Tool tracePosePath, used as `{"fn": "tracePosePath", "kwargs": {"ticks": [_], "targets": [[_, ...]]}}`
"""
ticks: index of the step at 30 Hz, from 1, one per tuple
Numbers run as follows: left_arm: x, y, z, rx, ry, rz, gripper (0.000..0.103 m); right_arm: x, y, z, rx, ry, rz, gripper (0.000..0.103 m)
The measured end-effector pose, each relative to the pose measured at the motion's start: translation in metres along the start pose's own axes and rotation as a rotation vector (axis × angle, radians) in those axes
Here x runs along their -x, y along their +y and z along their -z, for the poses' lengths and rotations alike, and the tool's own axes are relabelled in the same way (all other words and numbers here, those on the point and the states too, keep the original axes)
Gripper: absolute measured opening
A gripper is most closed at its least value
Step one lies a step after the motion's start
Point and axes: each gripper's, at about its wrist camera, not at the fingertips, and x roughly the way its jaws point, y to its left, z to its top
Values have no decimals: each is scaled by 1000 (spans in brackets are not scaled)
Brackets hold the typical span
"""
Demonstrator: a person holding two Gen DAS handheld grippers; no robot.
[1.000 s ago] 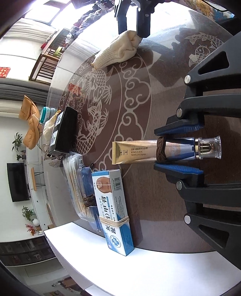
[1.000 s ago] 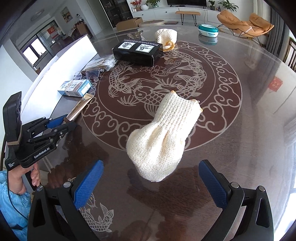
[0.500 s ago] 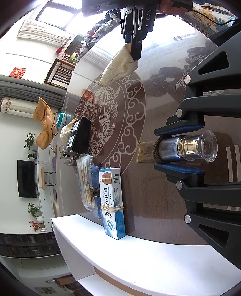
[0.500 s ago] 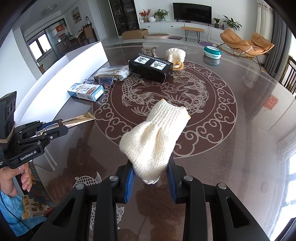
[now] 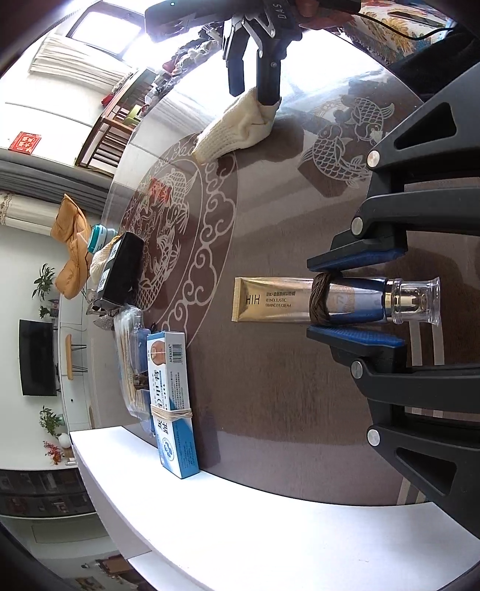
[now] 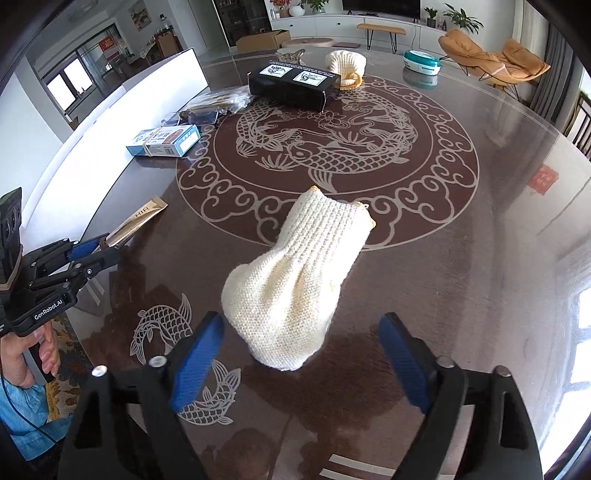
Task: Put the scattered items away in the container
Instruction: 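Carry the tube with the left tool while the right tool carries the sock over the container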
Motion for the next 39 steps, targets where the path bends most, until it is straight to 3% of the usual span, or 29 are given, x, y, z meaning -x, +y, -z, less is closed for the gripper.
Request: {"fn": "tracePosePath", "kwargs": {"ticks": [4,5,6,7,15,22,27,34,39], "targets": [[-3,-2,-2,-17,12,-6,29,-11,5,-16,-14,20,-14,102],[-4,-2,-3,-22,17,-6,29,-16,6,-18,-14,30,-13,91],[-5,-3,-4,-29,21,-5,29,-18,7,-18,-13,33,0,74],[-5,-3,-4,-39,26,-5,29,-18,9,-19,-9,26,15,46],[-9,-15,-11,-164,98,-65,32,-1,17,-5,29,-19,31,44],[-12,-18,-16,-171,106,-33,28,13,19,-6,28,-63,14,44],[17,-8,-20,-57,6,51,28,37,24,-10,33,-122,-7,44],[58,2,-25,-34,-71,55,27,48,42,-24,47,-152,-41,44],[117,48,-37,33,-173,22,28,51,90,-50,109,-175,-112,44]]}}
